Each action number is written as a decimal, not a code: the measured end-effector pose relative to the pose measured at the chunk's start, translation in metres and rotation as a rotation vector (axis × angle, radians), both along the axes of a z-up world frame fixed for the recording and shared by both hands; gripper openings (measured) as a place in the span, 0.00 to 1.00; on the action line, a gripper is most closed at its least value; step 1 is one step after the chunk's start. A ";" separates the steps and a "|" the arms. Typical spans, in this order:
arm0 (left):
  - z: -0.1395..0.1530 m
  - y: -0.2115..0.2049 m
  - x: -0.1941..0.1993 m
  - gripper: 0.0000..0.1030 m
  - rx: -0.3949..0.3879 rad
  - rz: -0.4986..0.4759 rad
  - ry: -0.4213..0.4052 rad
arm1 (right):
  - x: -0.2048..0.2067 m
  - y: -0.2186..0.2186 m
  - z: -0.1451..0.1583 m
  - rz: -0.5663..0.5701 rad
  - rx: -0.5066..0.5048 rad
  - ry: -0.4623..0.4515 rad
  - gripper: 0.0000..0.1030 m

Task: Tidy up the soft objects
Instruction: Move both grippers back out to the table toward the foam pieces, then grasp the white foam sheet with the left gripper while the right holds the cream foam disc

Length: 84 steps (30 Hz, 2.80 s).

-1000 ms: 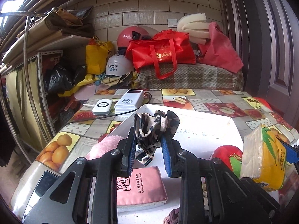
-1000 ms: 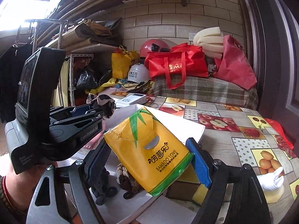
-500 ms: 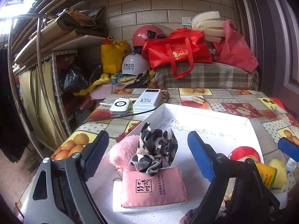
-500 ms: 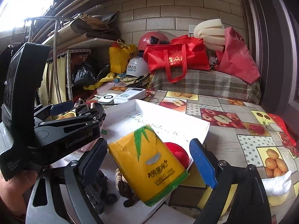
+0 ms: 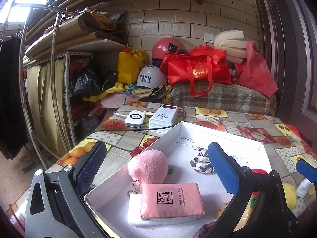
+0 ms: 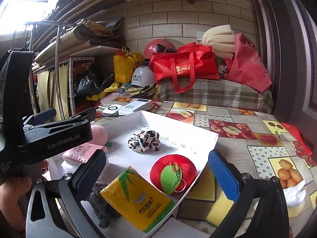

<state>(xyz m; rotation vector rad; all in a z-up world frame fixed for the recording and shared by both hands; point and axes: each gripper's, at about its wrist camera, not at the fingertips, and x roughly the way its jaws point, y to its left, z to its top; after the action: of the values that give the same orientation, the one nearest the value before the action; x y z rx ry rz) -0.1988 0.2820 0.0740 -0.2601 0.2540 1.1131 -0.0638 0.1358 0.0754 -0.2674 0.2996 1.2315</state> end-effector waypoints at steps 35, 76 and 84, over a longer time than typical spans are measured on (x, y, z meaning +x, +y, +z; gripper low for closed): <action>-0.023 -0.157 0.114 1.00 -0.133 -0.858 0.296 | 0.186 -0.155 -0.031 -0.254 -0.322 0.263 1.00; -0.042 -0.198 0.153 0.99 -0.248 -1.141 0.616 | 0.214 -0.142 -0.039 -0.305 -0.337 0.373 0.63; -0.050 -0.194 0.139 0.99 -0.229 -1.113 0.641 | 0.215 -0.142 -0.039 -0.306 -0.340 0.367 0.63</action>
<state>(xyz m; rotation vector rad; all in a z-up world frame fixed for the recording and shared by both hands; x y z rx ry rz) -0.0595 0.0883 0.0240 0.0676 0.9639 0.0202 0.1512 -0.0060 0.0362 -0.2740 0.8414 0.9170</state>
